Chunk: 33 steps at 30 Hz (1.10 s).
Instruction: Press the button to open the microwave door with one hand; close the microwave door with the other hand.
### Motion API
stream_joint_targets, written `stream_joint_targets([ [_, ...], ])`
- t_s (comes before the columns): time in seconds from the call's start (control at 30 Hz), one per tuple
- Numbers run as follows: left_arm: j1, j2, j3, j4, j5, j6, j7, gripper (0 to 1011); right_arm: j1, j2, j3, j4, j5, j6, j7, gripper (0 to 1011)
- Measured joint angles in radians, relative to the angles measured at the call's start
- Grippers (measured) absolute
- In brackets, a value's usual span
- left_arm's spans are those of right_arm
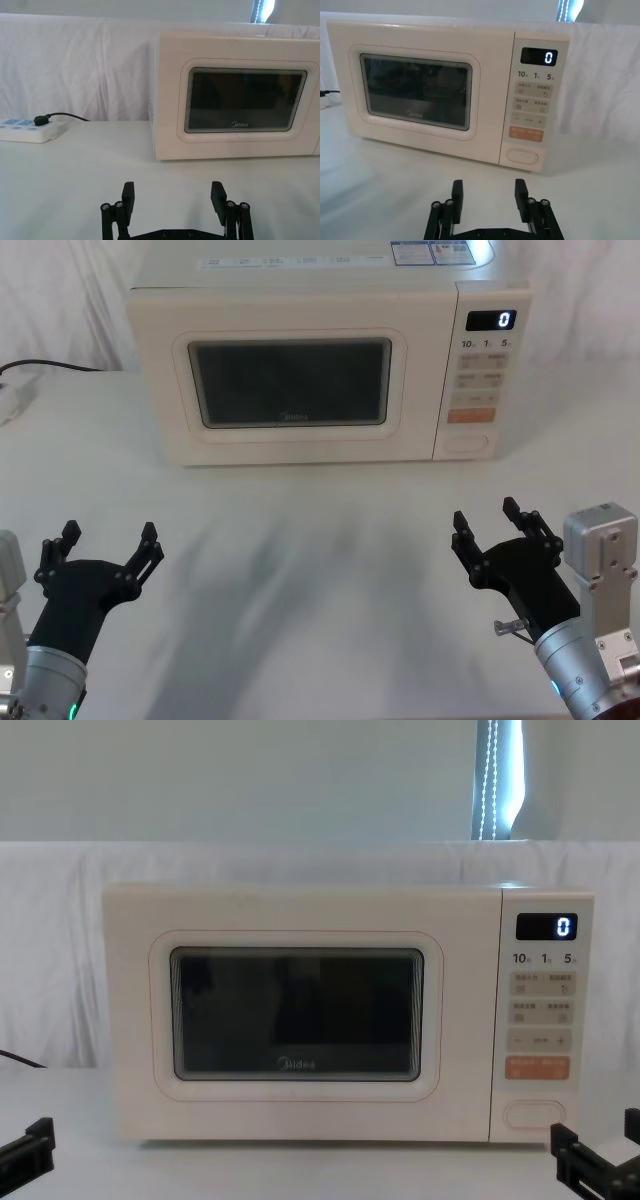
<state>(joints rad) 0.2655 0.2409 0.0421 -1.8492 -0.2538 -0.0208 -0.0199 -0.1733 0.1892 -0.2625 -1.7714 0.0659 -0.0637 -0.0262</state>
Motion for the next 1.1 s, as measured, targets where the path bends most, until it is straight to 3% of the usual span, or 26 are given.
stream_joint_targets([
  [0.33, 0.000, 0.000, 0.000, 0.000, 0.000, 0.000, 0.000, 1001, 0.000, 0.000, 0.000, 0.000, 0.000, 0.000, 0.000, 408],
  [0.43, 0.000, 0.000, 0.000, 0.000, 0.000, 0.000, 0.000, 1001, 0.000, 0.000, 0.000, 0.000, 0.000, 0.000, 0.000, 270],
  [0.77, 0.000, 0.000, 0.000, 0.000, 0.000, 0.000, 0.000, 1001, 0.000, 0.000, 0.000, 0.000, 0.000, 0.000, 0.000, 10],
  [1.1, 0.000, 0.000, 0.000, 0.000, 0.000, 0.000, 0.000, 1001, 0.000, 0.000, 0.000, 0.000, 0.000, 0.000, 0.000, 0],
])
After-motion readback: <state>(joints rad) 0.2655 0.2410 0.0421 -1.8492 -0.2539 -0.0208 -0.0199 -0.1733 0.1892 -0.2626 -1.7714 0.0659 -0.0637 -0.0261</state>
